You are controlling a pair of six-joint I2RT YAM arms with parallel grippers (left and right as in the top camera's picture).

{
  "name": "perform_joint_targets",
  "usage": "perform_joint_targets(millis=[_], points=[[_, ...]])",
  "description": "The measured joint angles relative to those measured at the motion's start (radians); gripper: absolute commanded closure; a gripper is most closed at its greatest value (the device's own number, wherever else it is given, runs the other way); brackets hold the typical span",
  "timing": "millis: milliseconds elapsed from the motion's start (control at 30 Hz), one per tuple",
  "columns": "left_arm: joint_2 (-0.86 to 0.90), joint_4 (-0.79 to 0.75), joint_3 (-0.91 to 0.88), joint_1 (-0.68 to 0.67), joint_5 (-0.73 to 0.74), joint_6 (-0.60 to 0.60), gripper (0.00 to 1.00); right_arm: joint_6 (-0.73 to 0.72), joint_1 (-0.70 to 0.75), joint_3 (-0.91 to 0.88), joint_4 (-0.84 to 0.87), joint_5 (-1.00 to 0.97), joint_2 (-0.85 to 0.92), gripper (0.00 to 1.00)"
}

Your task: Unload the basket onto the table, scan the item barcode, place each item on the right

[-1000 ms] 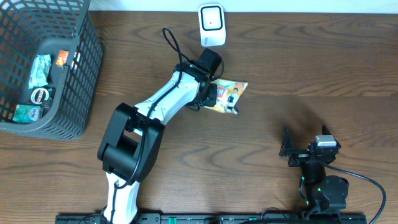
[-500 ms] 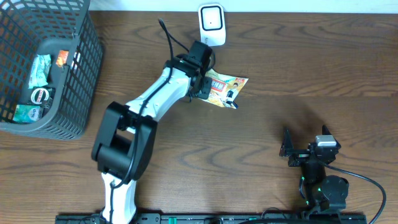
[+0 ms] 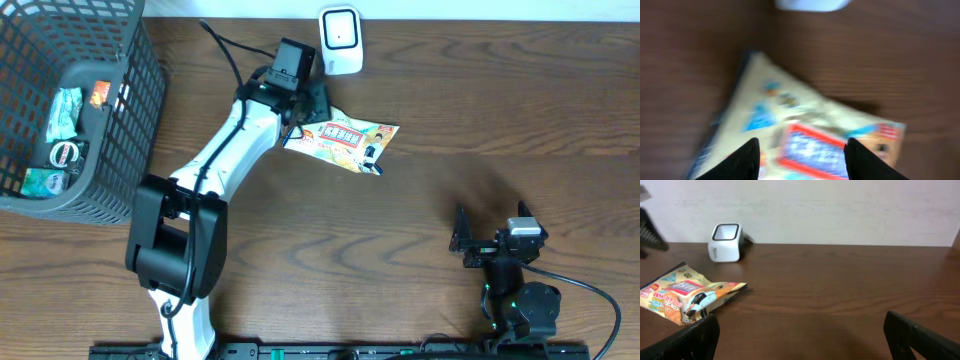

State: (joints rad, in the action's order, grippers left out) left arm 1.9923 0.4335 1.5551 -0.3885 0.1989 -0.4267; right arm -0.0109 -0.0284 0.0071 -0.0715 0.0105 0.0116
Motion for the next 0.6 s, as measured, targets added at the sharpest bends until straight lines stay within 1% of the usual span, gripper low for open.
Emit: perform_joint_targets(millis=[133,300,500,600], points=[[0.000,-0.082,0.000,-0.037,0.067,0.004,0.46,0.000,0.000,0.000,0.000,0.000,0.000,0.01],[0.011,-0.156,0.000,-0.100,0.097,0.032,0.45,0.000,0.000,0.000,0.000,0.000,0.000,0.01],[0.077,-0.169,0.000,-0.180,0.065,0.057,0.45,0.000,0.000,0.000,0.000,0.000,0.000,0.01],[0.123,-0.148,0.000,-0.211,0.049,0.065,0.45,0.000,0.000,0.000,0.000,0.000,0.000,0.01]])
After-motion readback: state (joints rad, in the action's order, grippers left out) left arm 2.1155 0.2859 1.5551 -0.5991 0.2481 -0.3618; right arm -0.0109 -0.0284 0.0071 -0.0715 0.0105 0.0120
